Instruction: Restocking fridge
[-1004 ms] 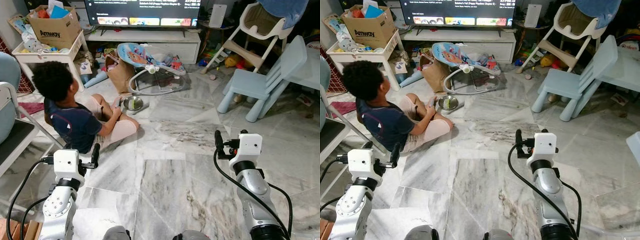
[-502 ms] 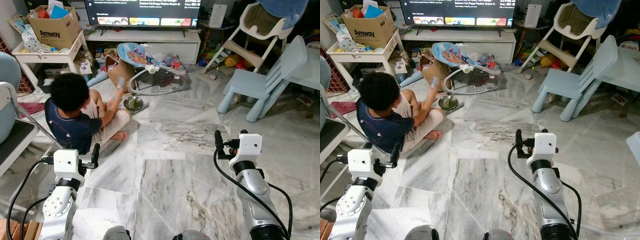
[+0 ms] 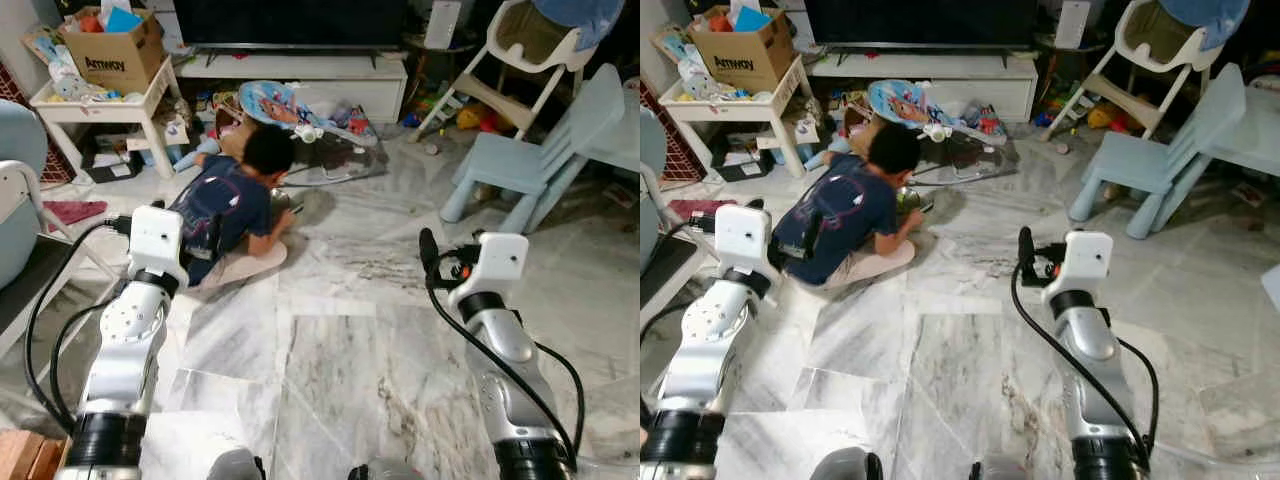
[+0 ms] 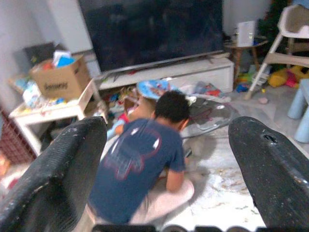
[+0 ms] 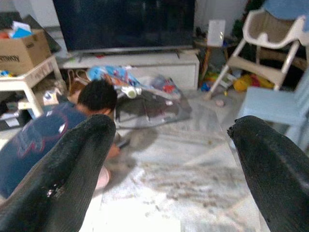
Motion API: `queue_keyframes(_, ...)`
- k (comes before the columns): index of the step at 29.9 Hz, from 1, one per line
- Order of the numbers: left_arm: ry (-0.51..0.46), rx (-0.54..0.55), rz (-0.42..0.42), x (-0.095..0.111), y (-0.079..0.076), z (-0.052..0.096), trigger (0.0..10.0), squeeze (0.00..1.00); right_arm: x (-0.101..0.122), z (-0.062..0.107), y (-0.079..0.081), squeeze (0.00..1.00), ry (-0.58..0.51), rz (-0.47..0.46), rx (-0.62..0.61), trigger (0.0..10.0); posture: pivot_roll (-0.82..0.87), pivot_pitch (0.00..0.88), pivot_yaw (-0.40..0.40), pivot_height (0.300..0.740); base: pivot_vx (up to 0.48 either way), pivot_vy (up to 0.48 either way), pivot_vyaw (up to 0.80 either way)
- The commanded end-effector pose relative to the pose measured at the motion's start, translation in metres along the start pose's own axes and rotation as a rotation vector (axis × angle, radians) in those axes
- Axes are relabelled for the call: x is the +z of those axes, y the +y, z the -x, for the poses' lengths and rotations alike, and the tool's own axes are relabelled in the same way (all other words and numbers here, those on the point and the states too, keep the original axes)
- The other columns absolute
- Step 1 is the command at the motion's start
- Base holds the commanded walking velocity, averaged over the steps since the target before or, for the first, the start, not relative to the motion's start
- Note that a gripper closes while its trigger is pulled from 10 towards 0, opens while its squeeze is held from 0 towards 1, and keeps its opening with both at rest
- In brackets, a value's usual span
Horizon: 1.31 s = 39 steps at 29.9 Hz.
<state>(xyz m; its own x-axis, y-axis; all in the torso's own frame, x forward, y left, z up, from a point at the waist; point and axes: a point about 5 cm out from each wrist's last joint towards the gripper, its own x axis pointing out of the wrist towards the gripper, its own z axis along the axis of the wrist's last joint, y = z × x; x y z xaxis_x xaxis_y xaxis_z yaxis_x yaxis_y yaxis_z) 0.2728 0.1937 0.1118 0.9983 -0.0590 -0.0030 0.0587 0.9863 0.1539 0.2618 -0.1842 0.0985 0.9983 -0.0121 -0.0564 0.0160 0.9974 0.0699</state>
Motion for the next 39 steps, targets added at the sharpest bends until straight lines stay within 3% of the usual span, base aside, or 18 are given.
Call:
queue_keyframes(1, 0.023, 0.012, 0.021, -0.005, -0.001, 0.010, 10.0, 0.00, -0.001, 0.006, -0.004, 0.00, 0.016, -0.012, -0.009, 10.0, -0.06, 0.000, 0.000, 0.740, 0.000, 0.000, 0.00)
queue_keyframes(3, 0.054, -0.007, 0.011, -0.014, -0.006, 0.026, 10.0, 0.00, -0.003, 0.011, -0.005, 0.00, 0.038, -0.018, 0.001, 10.0, -0.05, 0.015, -0.012, 0.740, 0.000, 0.000, 0.00)
queue_keyframes(8, 0.084, 0.010, 0.002, -0.015, -0.005, 0.036, 10.0, 0.00, -0.004, 0.013, 0.001, 0.00, 0.056, -0.008, 0.044, 10.0, -0.03, 0.030, -0.032, 0.740, 0.000, 0.000, 0.00)
queue_keyframes(16, 0.069, 0.023, -0.018, -0.005, 0.000, 0.030, 10.0, 0.00, 0.002, 0.005, 0.010, 0.00, 0.036, -0.006, 0.075, 10.0, -0.02, 0.031, -0.019, 0.740, -0.158, 0.160, 0.00)
queue_keyframes(30, 0.086, -0.009, -0.026, -0.003, -0.007, 0.027, 10.0, 0.00, -0.005, 0.005, 0.001, 0.00, 0.093, 0.017, -0.035, 10.0, -0.03, 0.035, -0.006, 0.740, -0.343, 0.037, 0.00)
queue_keyframes(39, 0.079, -0.007, -0.022, -0.001, -0.008, 0.022, 10.0, 0.00, -0.004, 0.003, 0.004, 0.00, 0.089, 0.002, -0.008, 10.0, -0.03, 0.028, -0.008, 0.740, -0.366, 0.000, 0.00)
